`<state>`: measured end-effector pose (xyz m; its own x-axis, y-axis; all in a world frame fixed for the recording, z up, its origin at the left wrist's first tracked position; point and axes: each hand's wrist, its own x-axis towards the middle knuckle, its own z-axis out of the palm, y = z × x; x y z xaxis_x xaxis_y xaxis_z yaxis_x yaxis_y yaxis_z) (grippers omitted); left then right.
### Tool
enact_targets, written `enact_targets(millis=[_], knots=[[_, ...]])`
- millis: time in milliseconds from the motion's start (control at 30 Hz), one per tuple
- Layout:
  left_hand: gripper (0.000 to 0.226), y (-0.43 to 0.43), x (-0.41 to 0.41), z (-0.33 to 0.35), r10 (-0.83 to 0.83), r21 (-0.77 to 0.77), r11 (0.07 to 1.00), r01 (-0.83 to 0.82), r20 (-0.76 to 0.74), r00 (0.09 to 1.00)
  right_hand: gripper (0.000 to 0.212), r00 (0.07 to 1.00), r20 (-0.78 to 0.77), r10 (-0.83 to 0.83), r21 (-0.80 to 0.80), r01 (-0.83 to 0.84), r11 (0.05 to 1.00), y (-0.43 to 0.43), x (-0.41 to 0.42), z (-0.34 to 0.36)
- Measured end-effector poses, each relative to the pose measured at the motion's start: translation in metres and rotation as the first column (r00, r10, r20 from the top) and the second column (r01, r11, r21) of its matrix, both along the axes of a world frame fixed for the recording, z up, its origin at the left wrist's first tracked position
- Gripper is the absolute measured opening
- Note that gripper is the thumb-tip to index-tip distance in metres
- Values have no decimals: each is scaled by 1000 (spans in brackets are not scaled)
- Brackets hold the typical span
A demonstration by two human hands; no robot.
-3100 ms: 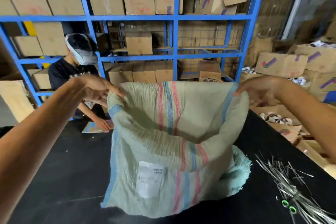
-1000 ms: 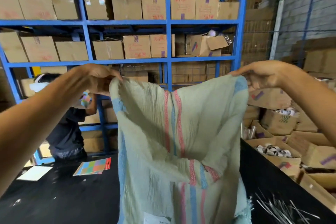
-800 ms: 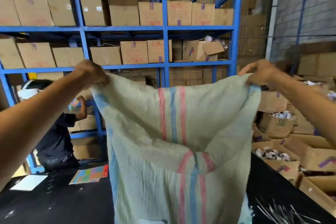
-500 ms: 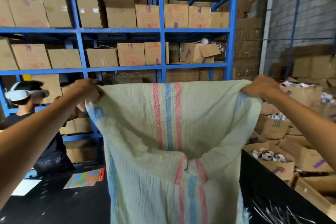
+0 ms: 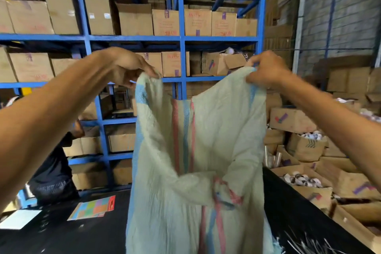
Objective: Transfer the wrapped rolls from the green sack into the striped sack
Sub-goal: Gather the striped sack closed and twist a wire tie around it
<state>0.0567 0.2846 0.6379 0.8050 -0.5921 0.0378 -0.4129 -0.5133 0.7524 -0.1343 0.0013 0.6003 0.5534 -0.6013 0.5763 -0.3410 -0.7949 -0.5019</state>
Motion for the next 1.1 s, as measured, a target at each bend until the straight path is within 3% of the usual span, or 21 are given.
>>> enact_targets(millis=[67, 133, 200, 333, 367, 433, 500, 600, 667, 800, 867, 967, 1000, 1033, 1100], knots=[[27, -15, -13, -5, 38, 128, 990, -55, 131, 991, 30, 980, 50, -191, -329, 197, 924, 8, 6, -9], [16, -18, -19, -9, 70, 287, 940, -187, 374, 925, 32, 959, 51, -279, -417, 274, 866, 1, 8, -17], [13, -14, -5, -8, 91, 452, 835, -315, 451, 888, 31, 934, 48, -353, -430, 338, 837, -13, 7, -26], [27, 0, 1, -19, 119, 694, 642, -326, 329, 937, 42, 894, -42, -446, -257, 422, 870, -36, -5, -38], [25, 5, -5, -23, 142, 712, 596, -372, 362, 921, 47, 906, -81, -415, -140, 402, 905, -44, -9, -40], [25, 18, -11, -29, -9, 739, 525, -421, 500, 866, 50, 953, -105, -283, 138, 296, 945, -56, -18, -40], [39, 31, 3, -31, 49, 701, 581, -413, 476, 878, 43, 994, -5, -105, 466, 96, 879, -66, -26, -42], [37, 44, 22, -35, 336, 419, 834, -359, 129, 933, 35, 983, 123, 138, 728, -184, 661, -65, -36, -43], [29, 37, 13, -30, 314, 171, 942, -290, -137, 939, 33, 928, 240, 284, 780, -358, 514, -55, -39, -36], [15, 17, -12, 1, 101, -136, 982, -130, -203, 974, 31, 813, 503, 294, 728, -582, 362, -36, -35, -15], [13, 10, -18, 19, 41, -250, 963, -105, -246, 968, 11, 834, 485, 263, 708, -551, 441, -30, -30, -13], [21, 2, -23, 26, 74, -240, 966, -100, -113, 991, 11, 932, 332, 147, 626, -335, 705, -30, -23, -19], [20, -3, -27, 21, 78, -203, 976, -85, -43, 996, 21, 955, 279, 104, 567, -251, 785, -28, -22, -19], [17, -10, -33, 14, 68, -165, 984, -64, 20, 997, 30, 973, 218, 72, 471, -170, 866, -26, -20, -19], [20, -28, -44, 0, 55, -128, 991, -37, 143, 988, 33, 997, 82, -13, 114, 4, 994, -16, -17, -17]])
